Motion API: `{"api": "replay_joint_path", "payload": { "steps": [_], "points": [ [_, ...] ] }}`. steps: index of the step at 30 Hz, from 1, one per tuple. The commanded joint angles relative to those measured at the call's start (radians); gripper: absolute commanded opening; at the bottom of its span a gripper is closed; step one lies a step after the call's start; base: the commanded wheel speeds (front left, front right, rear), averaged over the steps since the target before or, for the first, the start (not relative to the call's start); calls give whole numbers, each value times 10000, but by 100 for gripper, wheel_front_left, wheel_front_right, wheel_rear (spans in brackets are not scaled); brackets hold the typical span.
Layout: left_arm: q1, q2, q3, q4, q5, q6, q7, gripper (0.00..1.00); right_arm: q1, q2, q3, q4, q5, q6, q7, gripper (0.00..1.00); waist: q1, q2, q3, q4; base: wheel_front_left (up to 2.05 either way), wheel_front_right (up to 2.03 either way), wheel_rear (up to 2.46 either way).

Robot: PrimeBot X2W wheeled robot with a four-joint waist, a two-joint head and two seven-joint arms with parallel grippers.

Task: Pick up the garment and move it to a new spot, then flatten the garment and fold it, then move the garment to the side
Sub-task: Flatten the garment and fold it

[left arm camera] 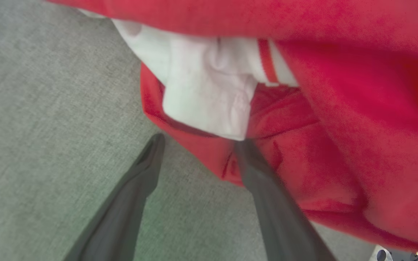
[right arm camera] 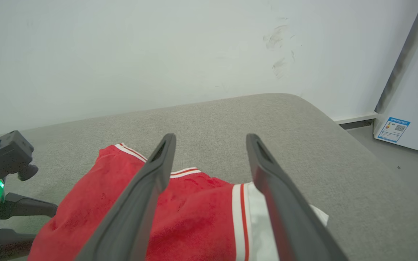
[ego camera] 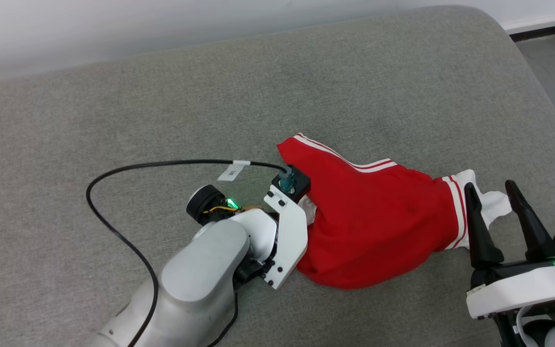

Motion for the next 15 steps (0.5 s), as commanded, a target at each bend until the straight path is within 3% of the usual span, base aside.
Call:
{"api": "replay_joint_path", "payload": {
  "steps": [1, 2, 3, 10, 15],
  "points": [
    [63, 88, -614, 725, -382, -71, 844, 86, -184, 24, 55, 183, 132, -5, -195, 100, -1, 0, 83, -146, 0, 0, 0],
    [40, 92, -723, 763, -460, -78, 859, 35, -198, 26, 52, 228, 147, -3, -229, 100, -1, 0, 76, -150, 0, 0, 0],
    [14, 100, -772, 757, -547, -81, 758, 0, -204, 26, 40, 276, 153, -3, -256, 100, -1, 0, 43, -142, 0, 0, 0],
    [-357, 281, -720, 352, -615, -44, -478, 0, -129, 27, -133, 390, 49, -3, -231, 100, -1, 0, -307, 251, 0, 0, 0],
    [-271, 535, -332, -419, -478, 368, -1694, 0, -19, 23, -245, 244, -96, -3, -123, 100, -1, 0, -660, 826, 0, 0, 0]
  ]
}}
